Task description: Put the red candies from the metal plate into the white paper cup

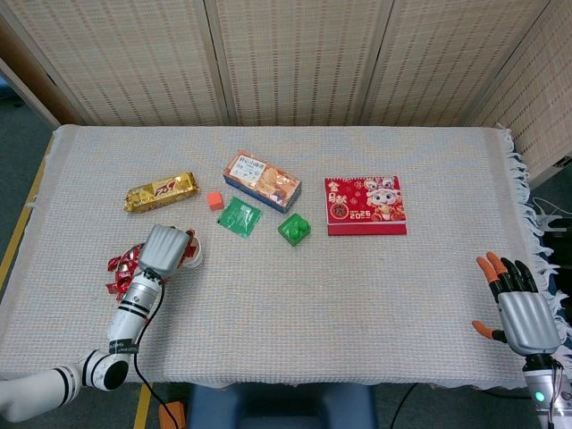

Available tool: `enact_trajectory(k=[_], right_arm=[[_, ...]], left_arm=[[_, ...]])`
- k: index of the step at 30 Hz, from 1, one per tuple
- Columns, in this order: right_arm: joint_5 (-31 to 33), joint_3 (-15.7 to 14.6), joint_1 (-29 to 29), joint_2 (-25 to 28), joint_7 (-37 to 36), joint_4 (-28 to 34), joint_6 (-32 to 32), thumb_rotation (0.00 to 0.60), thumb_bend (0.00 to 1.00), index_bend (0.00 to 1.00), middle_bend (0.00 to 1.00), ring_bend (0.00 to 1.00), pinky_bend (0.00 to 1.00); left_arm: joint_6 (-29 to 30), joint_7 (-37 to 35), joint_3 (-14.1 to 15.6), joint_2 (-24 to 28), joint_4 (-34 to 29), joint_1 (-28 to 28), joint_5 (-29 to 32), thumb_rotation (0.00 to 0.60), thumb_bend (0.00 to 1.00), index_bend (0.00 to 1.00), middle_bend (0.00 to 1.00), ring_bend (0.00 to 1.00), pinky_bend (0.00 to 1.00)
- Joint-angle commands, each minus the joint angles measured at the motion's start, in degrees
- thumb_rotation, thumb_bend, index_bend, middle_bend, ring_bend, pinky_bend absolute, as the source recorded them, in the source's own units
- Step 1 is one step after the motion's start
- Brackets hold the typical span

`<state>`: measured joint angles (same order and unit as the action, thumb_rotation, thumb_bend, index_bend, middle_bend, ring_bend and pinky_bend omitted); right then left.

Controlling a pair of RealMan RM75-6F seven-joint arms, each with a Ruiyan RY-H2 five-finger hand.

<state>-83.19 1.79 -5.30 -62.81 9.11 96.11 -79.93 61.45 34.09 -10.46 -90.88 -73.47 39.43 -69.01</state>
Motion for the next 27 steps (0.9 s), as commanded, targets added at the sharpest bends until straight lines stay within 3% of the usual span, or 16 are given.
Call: enact_trajectory(k=[1, 14, 27], right_arm=[[-0.01, 0.00, 0.03, 0.00, 0.01, 0.02, -0.05, 0.600, 0.01, 0.00, 0.00, 0.00, 0.00], [0.10, 0.03, 0.14, 0.02, 0.14, 0.14, -0.16, 0.600, 0.01, 0.00, 0.00, 0.00, 0.00], [0.26, 0.08, 0.23, 0.02, 0.45, 0.35, -0.25, 0.600, 0.01, 0.00, 0.00, 0.00, 0.00]], left_arm=[[-0.22, -0.38, 0.28, -0.26, 0.57, 0.18, -0.17, 0.600, 0.56, 0.61, 0.66, 0.59, 0.91], [-0.70, -2.48, 0.75, -0.08, 0.64, 0.73, -0.83, 0.600, 0.46, 0.49, 0.60, 0.54, 0.89], [-1.21, -5.30, 0.51, 1.04, -0.44, 1.27, -1.46, 0.600, 0.42, 0.37, 0.54, 0.50, 0.89]])
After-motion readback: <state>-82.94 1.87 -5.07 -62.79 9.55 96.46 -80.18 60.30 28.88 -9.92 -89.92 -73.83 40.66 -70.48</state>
